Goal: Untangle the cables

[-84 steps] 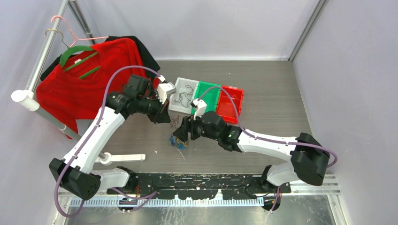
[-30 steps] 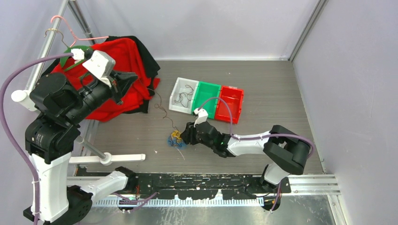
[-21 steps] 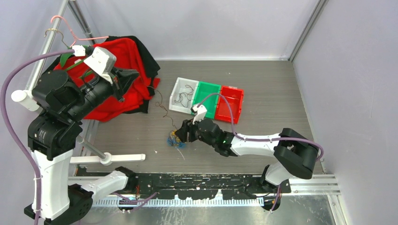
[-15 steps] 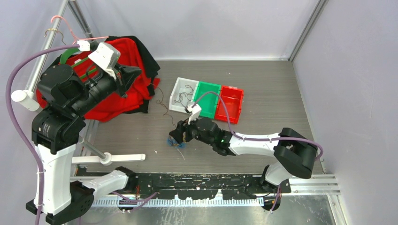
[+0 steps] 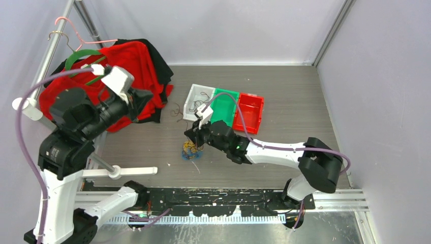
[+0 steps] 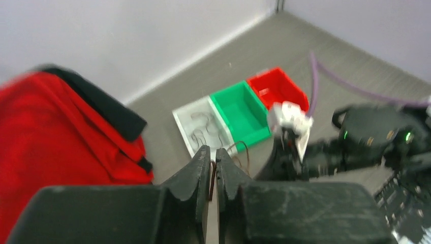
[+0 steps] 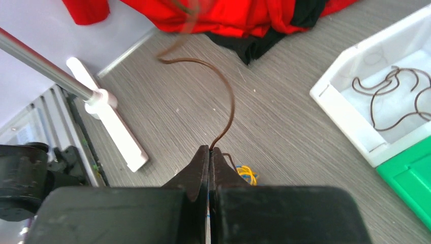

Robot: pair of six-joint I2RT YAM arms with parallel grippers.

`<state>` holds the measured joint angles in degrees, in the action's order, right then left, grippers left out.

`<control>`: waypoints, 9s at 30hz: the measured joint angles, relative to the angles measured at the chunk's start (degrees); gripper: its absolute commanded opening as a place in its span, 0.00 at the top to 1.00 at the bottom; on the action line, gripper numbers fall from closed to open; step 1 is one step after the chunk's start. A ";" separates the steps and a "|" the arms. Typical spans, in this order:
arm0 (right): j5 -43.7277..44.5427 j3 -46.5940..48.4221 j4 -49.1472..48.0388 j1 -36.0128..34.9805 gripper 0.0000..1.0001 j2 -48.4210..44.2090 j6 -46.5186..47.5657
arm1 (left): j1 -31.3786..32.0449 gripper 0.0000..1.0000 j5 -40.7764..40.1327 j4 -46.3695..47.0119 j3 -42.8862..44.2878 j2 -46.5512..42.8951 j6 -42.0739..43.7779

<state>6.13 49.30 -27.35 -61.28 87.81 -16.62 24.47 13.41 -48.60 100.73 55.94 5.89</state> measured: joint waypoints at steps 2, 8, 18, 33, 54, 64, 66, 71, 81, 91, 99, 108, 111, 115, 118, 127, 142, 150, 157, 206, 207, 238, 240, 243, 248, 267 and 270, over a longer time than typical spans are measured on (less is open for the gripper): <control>-0.55 0.50 0.98 0.04 0.99 -2.05 -0.02 | 0.00 0.72 0.11 -0.22 -7.37 -3.48 -0.46; -3.63 2.08 0.37 0.04 0.99 -6.21 -3.58 | 0.00 0.60 4.70 -1.16 -24.81 -6.14 -3.21; -6.56 2.75 -0.59 0.04 0.99 -6.56 -9.86 | 0.00 0.48 15.72 -0.22 -40.09 -8.85 -7.21; -10.27 7.65 -1.95 0.04 0.99 -7.69 -18.40 | 0.00 0.50 13.68 14.05 -53.29 -23.80 -8.72; -13.27 10.45 -0.66 0.07 0.99 -8.35 -22.93 | 0.00 1.00 14.84 17.90 -51.25 -23.17 -13.62; -12.39 10.21 1.90 0.07 0.83 -13.20 -19.58 | 0.00 1.00 13.16 17.75 -47.52 -22.47 -15.98; -12.33 9.92 2.73 0.07 0.81 -14.23 -18.51 | 0.00 1.00 13.07 17.70 -46.77 -22.43 -15.96; -12.17 8.31 3.67 0.07 0.80 -16.24 -16.35 | 0.00 1.00 12.17 17.40 -45.38 -21.53 -15.45; -7.82 7.06 13.81 0.24 0.47 -17.75 -11.91 | 0.00 0.94 12.74 14.49 -45.42 -18.80 -9.86; -1.25 5.60 24.09 3.91 0.39 -1.66 -10.40 | -0.28 0.53 10.47 6.62 -46.53 -14.03 -2.56; -4.52 18.29 29.66 7.39 0.41 17.35 -10.14 | -3.28 0.39 8.22 3.19 -46.51 -13.88 -1.11; -10.38 22.51 28.76 7.50 0.47 22.58 -11.37 | -10.60 0.35 9.07 1.79 -46.51 -12.87 -0.68; -10.80 25.35 29.24 7.50 0.51 25.62 -11.34 | -10.62 0.32 10.10 1.03 -46.29 -12.20 -0.85; -11.02 28.35 29.86 7.50 0.76 29.03 -10.69 | -10.64 0.28 11.43 -0.57 -45.29 -11.39 -0.96; -11.08 29.35 30.05 7.50 0.92 30.27 -10.38 | -10.64 0.26 12.04 -1.44 -44.50 -11.52 -1.07; -13.84 27.74 24.41 8.41 0.99 25.88 -11.45 | -11.65 0.28 12.39 -1.88 -44.39 -12.00 -3.89; -11.32 29.38 27.76 7.34 0.36 17.40 -7.04 | -14.12 0.27 13.44 0.76 -45.42 -11.08 -6.93; -6.84 33.51 38.01 5.22 0.36 29.88 -3.08 | -17.11 0.26 15.19 0.68 -45.40 -8.26 -6.58; -4.13 37.03 37.83 5.11 0.74 33.59 -1.55 | -17.11 0.27 17.14 -1.20 -44.89 -8.15 -5.14; -13.14 20.37 5.88 6.95 0.99 1.31 -22.97 | -19.37 0.33 27.12 16.63 -49.55 -7.61 -9.94; -13.35 20.37 5.90 6.80 0.99 1.31 -23.28 | -19.37 0.35 27.15 17.20 -49.55 -7.41 -9.94; -21.09 5.22 3.82 4.48 0.29 -12.37 -13.09 | -19.37 1.00 38.23 18.75 -41.22 -9.57 -13.27; -21.46 4.96 4.13 4.15 0.28 -12.02 -10.29 | -19.37 1.00 38.69 18.78 -40.04 -9.62 -14.21; -21.49 4.98 3.63 3.34 0.28 -10.12 -7.30 | -19.37 1.00 38.93 18.73 -38.69 -9.60 -15.65; -18.91 6.43 1.79 1.79 0.30 -2.10 -4.66 | -19.37 1.00 39.28 17.46 -34.62 -9.20 -17.14; -9.05 0.66 -6.43 1.75 0.51 -1.25 -2.43 | -19.41 1.00 40.17 12.55 -29.49 -9.57 -18.75; -8.92 0.72 -7.78 1.75 0.61 -1.51 -1.97 | -19.41 1.00 40.17 12.35 -29.49 -9.40 -19.06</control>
<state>-2.79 50.02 -35.14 -59.53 86.30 -18.59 5.06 53.58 -36.25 71.24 46.54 -13.17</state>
